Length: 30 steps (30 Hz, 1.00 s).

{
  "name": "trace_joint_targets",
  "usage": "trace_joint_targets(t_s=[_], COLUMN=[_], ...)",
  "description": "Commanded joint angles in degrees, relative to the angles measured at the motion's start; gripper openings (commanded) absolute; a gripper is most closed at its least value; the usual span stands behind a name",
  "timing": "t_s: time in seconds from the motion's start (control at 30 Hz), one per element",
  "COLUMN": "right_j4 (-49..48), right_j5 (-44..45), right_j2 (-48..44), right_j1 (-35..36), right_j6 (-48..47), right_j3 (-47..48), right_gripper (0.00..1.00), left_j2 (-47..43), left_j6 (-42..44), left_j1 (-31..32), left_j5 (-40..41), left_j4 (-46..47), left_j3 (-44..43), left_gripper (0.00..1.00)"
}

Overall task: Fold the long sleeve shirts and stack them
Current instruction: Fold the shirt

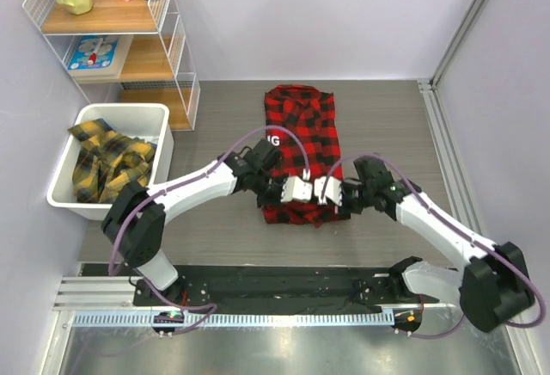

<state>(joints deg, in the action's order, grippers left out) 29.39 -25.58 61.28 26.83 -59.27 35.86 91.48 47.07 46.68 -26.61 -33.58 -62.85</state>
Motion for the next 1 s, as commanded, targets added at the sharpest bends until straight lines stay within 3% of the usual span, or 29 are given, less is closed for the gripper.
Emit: trace_joint_targets(t_s=[0.0,0.23,0.27,0.5,0.8,0.97], right_j4=[-4.95,-6.71,-6.88,-7.24,-7.5,-11.54], right_j5=[-4.11,-8.25,-8.69,-8.43,-7.9,-4.57], right_j2=[9.89,30.81,32.66,46.2,51.31,51.4], right_j1=[-5.99,-11.53,-11.8,-13.55,-14.44,-14.61], right_j6=[-1.29,-3.66,-4.88,-6.65,-6.48,0.01], right_j3=[10.97,33.19,34.79,44.55,48.17,49.21], right_gripper=[0.01,0.02,0.01,0.01,0.01,0.26], left_j2=[4.66,19.06,22.91,37.78,42.11,43.17], left_j6=[1.96,6.45,6.8,10.06,8.22,5.33], left_j1=[-6.23,-13.27,-13.97,-17.67,-18.2,-18.55], left_j5=[-2.74,-2.66,-2.4,-1.52,-1.87,1.11], left_j4=[-2.97,-8.95,-9.74,-14.49,-9.93,-7.82], left_j3=[-11.4,-31.7,-37.29,-53.76,-55.54,-57.81], left_gripper=[0.0,0.0,0.0,0.02,0.07,0.15])
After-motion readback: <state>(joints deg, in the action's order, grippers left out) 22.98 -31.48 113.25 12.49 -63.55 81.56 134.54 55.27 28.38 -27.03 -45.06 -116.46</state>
